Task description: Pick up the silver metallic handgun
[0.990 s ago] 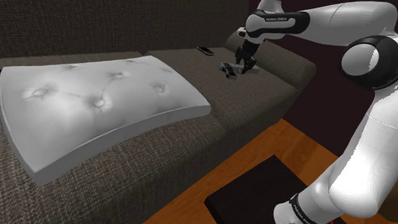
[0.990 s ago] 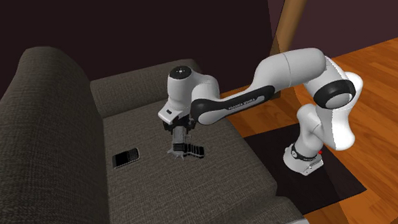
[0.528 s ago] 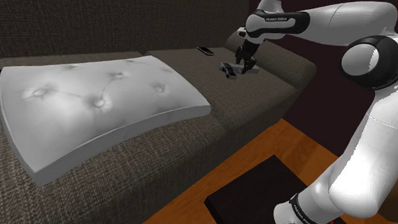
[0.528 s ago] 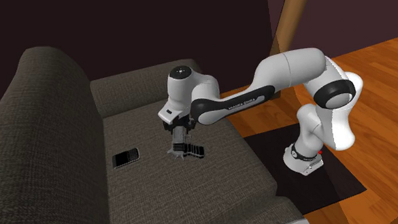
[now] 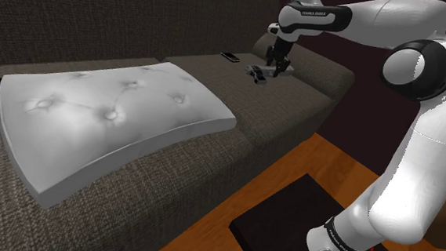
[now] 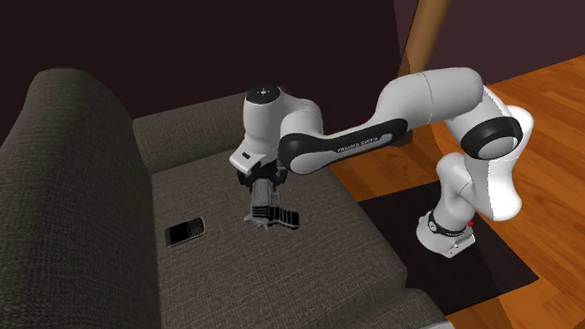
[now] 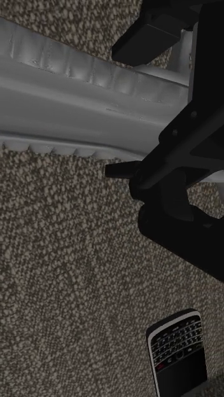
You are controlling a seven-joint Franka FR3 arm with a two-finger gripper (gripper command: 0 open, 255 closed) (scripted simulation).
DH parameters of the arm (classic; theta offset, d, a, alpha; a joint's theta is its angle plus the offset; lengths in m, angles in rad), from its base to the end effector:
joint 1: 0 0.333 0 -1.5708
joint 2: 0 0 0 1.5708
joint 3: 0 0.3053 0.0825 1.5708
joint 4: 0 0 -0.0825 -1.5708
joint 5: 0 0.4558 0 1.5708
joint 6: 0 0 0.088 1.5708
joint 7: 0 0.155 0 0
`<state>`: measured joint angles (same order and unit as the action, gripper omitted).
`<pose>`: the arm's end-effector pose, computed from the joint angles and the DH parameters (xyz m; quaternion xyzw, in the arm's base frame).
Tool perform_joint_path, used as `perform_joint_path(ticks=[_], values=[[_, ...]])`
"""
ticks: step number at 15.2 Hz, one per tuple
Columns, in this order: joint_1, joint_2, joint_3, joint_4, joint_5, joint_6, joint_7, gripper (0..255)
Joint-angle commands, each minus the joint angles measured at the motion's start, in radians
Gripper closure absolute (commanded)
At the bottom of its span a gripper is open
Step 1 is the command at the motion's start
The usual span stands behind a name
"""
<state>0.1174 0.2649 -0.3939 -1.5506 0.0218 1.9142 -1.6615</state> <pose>0.7011 -0.1754 0.4434 0.7638 0.6415 0.0011 0.0712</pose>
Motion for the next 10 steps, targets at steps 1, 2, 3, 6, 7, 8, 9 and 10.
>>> perform_joint_path(ticks=[1,2,3,6,7,8,9,10], values=[[-0.001,-0.003,-0.001,0.024,-0.001,-0.025,-0.001,255],[-0.001,-0.002,-0.001,0.037,-0.001,-0.039,-0.001,255],[-0.002,-0.002,-0.001,0.052,0.000,-0.053,-0.002,255],[-0.005,0.002,-0.002,0.097,0.001,-0.094,-0.005,255],[-0.006,0.003,-0.002,0.113,0.002,-0.108,-0.006,255],[-0.007,0.005,-0.003,0.129,0.003,-0.123,-0.007,255],[-0.007,0.005,-0.003,0.131,0.003,-0.125,-0.007,255],[-0.007,0.006,-0.003,0.131,0.003,-0.125,-0.007,255]])
